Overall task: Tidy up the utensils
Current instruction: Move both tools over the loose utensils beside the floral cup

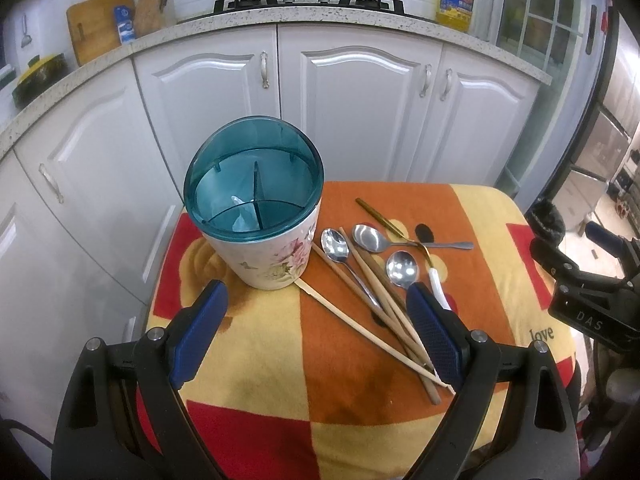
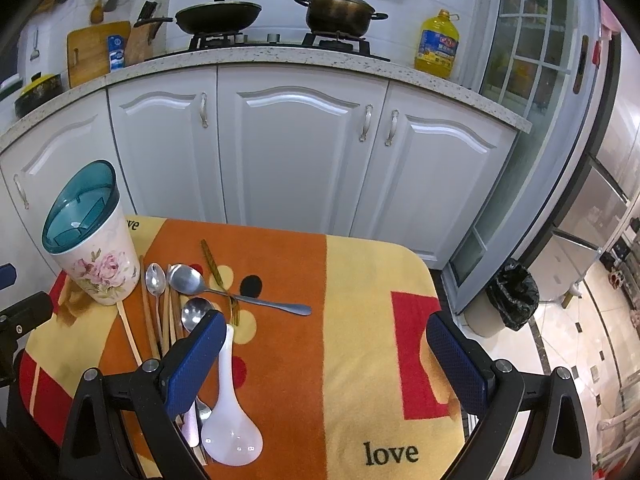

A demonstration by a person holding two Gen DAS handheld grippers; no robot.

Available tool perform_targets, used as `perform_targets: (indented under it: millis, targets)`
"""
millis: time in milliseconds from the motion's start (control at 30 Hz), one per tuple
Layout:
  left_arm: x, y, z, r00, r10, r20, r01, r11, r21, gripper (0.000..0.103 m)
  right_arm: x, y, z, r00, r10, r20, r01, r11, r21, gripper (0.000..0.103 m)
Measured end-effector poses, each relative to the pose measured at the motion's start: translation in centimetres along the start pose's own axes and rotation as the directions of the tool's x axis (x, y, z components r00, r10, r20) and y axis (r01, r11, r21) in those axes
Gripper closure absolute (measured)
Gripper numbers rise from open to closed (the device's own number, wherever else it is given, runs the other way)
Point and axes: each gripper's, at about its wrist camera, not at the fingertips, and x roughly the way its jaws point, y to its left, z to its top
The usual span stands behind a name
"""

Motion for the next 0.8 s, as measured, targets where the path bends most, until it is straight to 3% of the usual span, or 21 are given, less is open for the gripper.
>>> perform_targets:
  millis: [300,533,633,800]
  targets:
    - [0.5,0.3,-0.2,1.0,-0.021,-0.023,0.021,1.0,-0.012,0.012,0.3,0.0,-0.1,1.0,0.017,-0.011,-0.017,1.0,-0.001,0.003]
    - [1.8,1.6,-0.9,0.996,-0.067,-0.054,0.064,0.996,-0.065,0.012,1.7,-0.4,-0.3,0.986,0.162,-0.037,-0.162,0.987,0.002,0.004]
    - [2.6,2.0,-1.7,0.994,-0.088,-0.068,0.083,0.993,-0.079,0.02,3.0,0.0,-0.7,0.972,0.226,-0.069,-0.227,0.974,-0.005,0.015]
    - [4.6,2.8,-2.6,0.988,-0.094,-0.119,0.08,0.99,-0.117,0.025,4.3,1.5,-1.6,0.95,0.294,-0.106,-0.299,0.954,-0.028,0.022]
